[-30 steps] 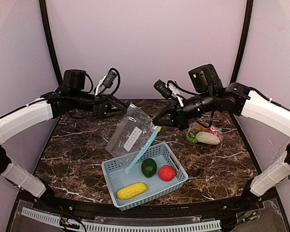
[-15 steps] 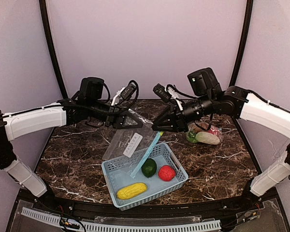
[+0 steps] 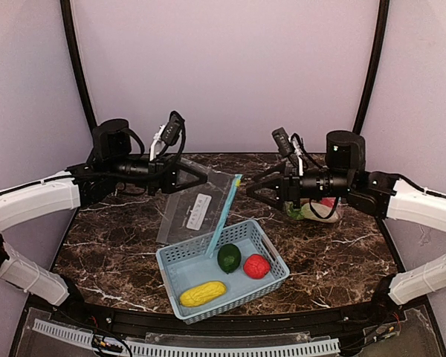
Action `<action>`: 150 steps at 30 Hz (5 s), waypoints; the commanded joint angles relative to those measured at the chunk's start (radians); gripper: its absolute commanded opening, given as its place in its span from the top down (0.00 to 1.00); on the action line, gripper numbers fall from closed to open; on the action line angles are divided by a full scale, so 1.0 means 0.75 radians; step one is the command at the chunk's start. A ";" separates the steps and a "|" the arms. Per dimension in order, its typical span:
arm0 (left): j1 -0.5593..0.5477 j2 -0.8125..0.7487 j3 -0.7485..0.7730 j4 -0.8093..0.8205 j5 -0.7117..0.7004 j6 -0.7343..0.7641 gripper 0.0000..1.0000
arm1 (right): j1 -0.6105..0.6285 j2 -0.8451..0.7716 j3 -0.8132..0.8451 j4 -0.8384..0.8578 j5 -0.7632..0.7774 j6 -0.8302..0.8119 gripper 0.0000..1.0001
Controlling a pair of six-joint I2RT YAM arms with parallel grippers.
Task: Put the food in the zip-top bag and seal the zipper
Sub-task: Pass from the right arm to the left, then pass from the left arm to the right, then hold the zipper food storage bag, then unzip the zipper from the zipper food storage bag.
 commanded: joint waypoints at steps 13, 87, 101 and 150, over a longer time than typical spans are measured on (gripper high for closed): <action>0.001 -0.033 -0.066 0.297 0.016 -0.171 0.99 | 0.004 0.110 -0.074 0.557 -0.252 0.232 0.58; -0.187 0.278 0.466 -0.808 -0.097 0.638 0.67 | 0.045 0.310 0.400 -0.403 -0.299 -0.243 1.00; -0.186 0.201 0.329 -0.635 -0.218 0.597 0.99 | 0.054 0.318 0.402 -0.429 -0.259 -0.249 1.00; 0.076 0.056 0.187 -0.284 -0.166 0.281 0.99 | 0.080 0.382 0.360 -0.458 -0.145 -0.249 0.93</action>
